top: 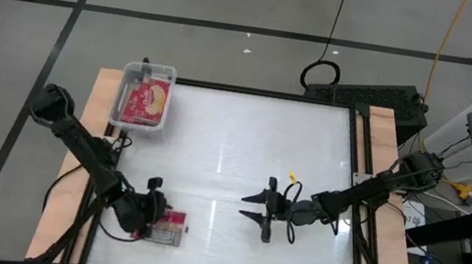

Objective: Sort popcorn bags into baskets
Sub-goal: Stack the red popcorn pack into the bin

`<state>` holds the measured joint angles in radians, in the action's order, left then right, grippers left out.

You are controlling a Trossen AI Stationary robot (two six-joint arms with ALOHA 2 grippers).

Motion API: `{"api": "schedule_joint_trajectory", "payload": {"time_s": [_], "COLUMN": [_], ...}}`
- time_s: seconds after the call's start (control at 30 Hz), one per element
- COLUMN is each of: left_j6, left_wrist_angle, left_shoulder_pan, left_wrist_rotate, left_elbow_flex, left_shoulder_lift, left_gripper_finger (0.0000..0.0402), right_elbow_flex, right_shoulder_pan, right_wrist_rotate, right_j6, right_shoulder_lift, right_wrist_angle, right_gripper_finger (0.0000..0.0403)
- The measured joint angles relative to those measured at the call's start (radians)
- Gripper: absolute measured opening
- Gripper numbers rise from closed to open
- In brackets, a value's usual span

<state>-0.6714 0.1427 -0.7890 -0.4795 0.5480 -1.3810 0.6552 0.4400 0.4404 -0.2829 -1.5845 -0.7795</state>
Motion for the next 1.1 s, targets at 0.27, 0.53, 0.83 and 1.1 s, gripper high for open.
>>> {"api": "schedule_joint_trajectory", "payload": {"time_s": [0.27,0.53,0.83,1.1], "left_j6": [-0.097,-0.272,-0.276,-0.184], "left_wrist_angle": [0.148,0.269,0.206,0.098], "left_shoulder_pan": [-0.150,-0.177,-0.158,-0.104], "left_wrist_rotate": [0.065,0.140,0.069,-0.005], "left_elbow_flex": [0.000,-0.006,-0.004,-0.008], "left_shoulder_lift": [0.117,0.080,-0.015,-0.021], "left_gripper_finger": [0.0126,0.0126,0.0126,0.0126], "right_elbow_flex": [0.099,0.515,0.798,0.801], "right_shoulder_pan": [0.000,-0.025,-0.029,-0.012], "right_wrist_rotate": [-0.084,-0.232,-0.235,-0.229], "right_j6": [-0.073,0.132,0.392,0.427], "right_shoulder_lift": [-0.043,-0.303,-0.501,-0.547], "right_wrist_angle": [0.238,0.548,0.715,0.735], "right_gripper_finger": [0.0167,0.0167,0.0167,0.0167]}}
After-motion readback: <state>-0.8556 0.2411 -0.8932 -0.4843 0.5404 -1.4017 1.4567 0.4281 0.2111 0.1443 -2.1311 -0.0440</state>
